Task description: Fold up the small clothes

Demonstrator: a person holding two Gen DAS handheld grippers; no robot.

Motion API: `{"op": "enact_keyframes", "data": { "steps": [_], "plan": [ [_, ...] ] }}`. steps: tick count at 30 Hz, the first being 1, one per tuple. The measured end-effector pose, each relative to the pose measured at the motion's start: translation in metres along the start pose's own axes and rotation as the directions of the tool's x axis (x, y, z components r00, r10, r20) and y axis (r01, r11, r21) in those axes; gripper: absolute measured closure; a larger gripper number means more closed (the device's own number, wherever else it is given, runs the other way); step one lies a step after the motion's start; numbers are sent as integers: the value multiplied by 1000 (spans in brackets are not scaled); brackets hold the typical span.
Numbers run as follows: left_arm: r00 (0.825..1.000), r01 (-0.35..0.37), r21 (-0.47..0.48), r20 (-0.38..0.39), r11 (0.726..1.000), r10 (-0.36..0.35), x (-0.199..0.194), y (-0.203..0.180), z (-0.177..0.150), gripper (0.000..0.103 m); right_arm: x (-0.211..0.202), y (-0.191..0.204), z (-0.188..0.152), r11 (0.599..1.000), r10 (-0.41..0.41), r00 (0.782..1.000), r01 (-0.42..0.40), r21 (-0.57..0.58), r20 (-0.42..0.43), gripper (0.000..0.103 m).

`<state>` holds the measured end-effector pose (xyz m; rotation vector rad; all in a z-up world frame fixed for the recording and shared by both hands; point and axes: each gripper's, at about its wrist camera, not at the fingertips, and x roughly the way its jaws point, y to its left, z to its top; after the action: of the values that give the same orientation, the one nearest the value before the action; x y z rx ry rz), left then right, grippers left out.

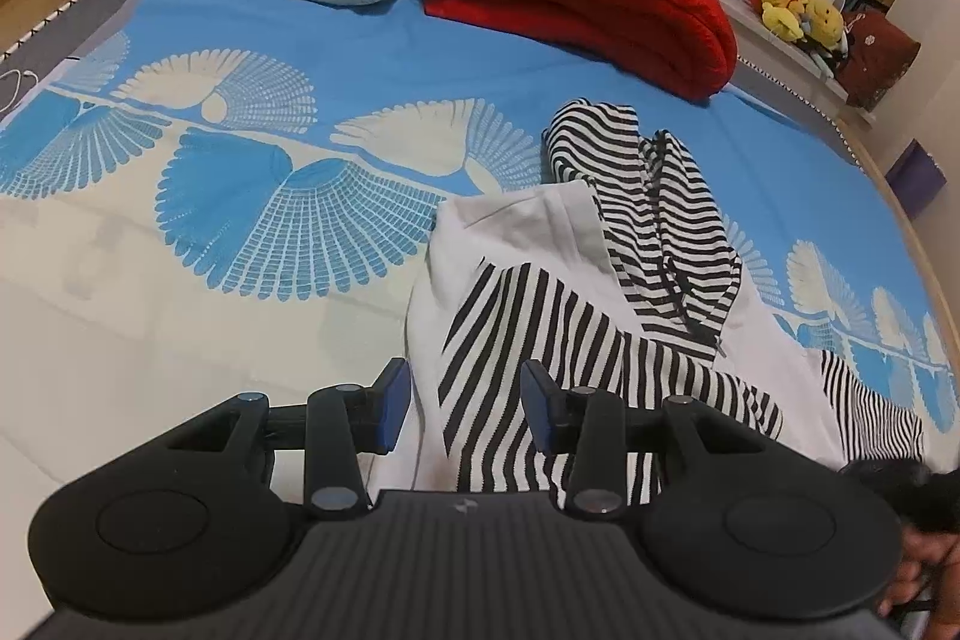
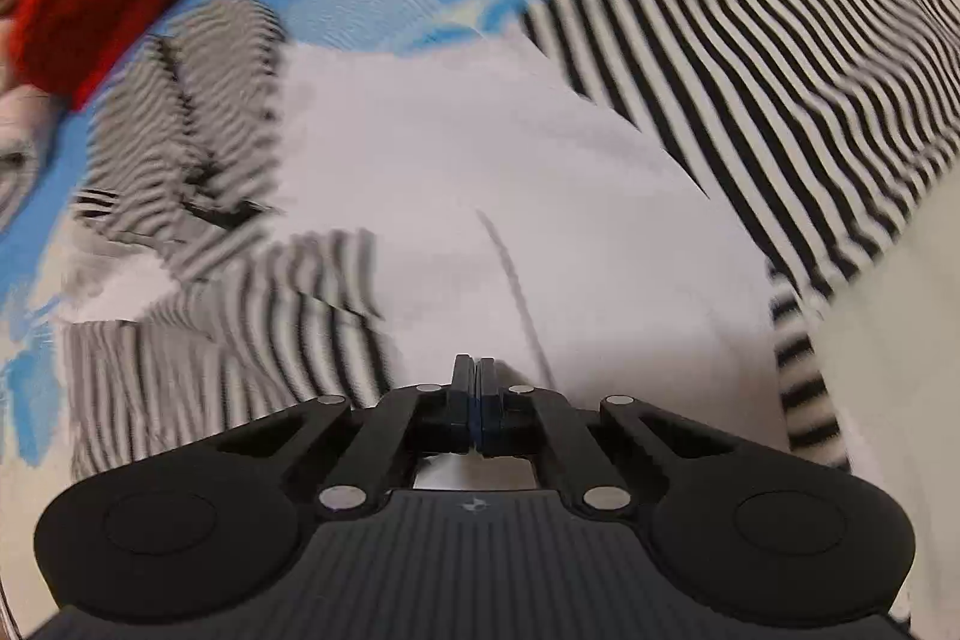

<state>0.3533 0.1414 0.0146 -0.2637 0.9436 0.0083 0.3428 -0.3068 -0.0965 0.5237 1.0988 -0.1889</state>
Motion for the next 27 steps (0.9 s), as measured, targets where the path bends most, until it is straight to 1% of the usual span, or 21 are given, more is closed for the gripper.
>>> {"op": "enact_keyframes", "data": {
  "steps": [2,3,4,5,6,7,8,9,10,12,13,14,16,17,19,21,22,23,24,26,27],
  "plan": [
    [1000,0,7,-5,1000,0,2,-1,-2,59,-24,5,6,999,39,994,-39,-9,104,103],
    [1000,-2,17,-8,1000,2,3,-3,-2,59,-38,7,9,997,80,983,-78,-17,164,103],
    [1000,-3,26,-11,1000,3,5,-5,-3,59,-55,9,12,993,121,965,-116,-35,233,103],
    [1000,-4,34,-14,999,5,6,-6,-3,59,-68,10,14,990,136,949,-124,-60,284,103],
    [1000,-6,40,-18,999,7,8,-8,-4,59,-76,9,16,991,128,940,-110,-76,316,103],
    [1000,-7,43,-20,999,8,10,-9,-5,59,-76,4,18,994,103,943,-86,-65,317,103],
    [1000,-8,46,-22,999,9,11,-10,-5,59,-70,-5,19,997,74,956,-69,-30,284,103],
    [1000,-7,49,-22,999,8,12,-12,-5,59,-60,-15,20,997,68,971,-71,7,229,100],
    [1000,-6,52,-21,999,7,12,-14,-5,59,-49,-24,21,996,76,982,-83,33,174,99],
    [1000,-1,55,-19,998,2,13,-17,-5,59,-27,-36,18,994,88,992,-93,52,86,99],
    [1000,0,58,-20,998,1,13,-19,-6,59,-22,-38,16,995,82,994,-86,49,67,92],
    [1000,1,60,-21,998,0,14,-20,-6,59,-17,-39,15,995,84,995,-86,39,53,84],
    [1000,2,66,-24,998,0,16,-23,-7,59,-10,-37,13,995,96,995,-97,17,30,72],
    [1000,2,71,-25,998,0,16,-24,-7,59,-6,-34,12,996,91,996,-92,10,16,70],
    [1000,1,78,-27,997,1,18,-26,-8,59,4,-27,7,995,101,995,-101,-11,-2,70],
    [999,-5,81,-32,997,7,21,-26,-8,59,14,-27,0,998,57,998,-58,-26,-29,71],
    [999,-6,83,-34,997,9,21,-26,-8,59,17,-24,-1,998,56,998,-56,-30,-25,74],
    [999,-7,85,-35,996,10,22,-26,-8,59,16,-21,-1,997,58,998,-59,-46,-12,92],
    [999,-10,88,-35,996,13,23,-26,-8,59,13,-18,0,996,58,998,-58,-64,2,98],
    [999,-15,87,-39,996,19,26,-25,-8,59,1,-15,4,994,82,994,-77,-76,65,98],
    [999,-16,86,-40,996,20,27,-25,-7,59,-14,-13,9,990,119,985,-109,-85,124,99]
  ]
}}
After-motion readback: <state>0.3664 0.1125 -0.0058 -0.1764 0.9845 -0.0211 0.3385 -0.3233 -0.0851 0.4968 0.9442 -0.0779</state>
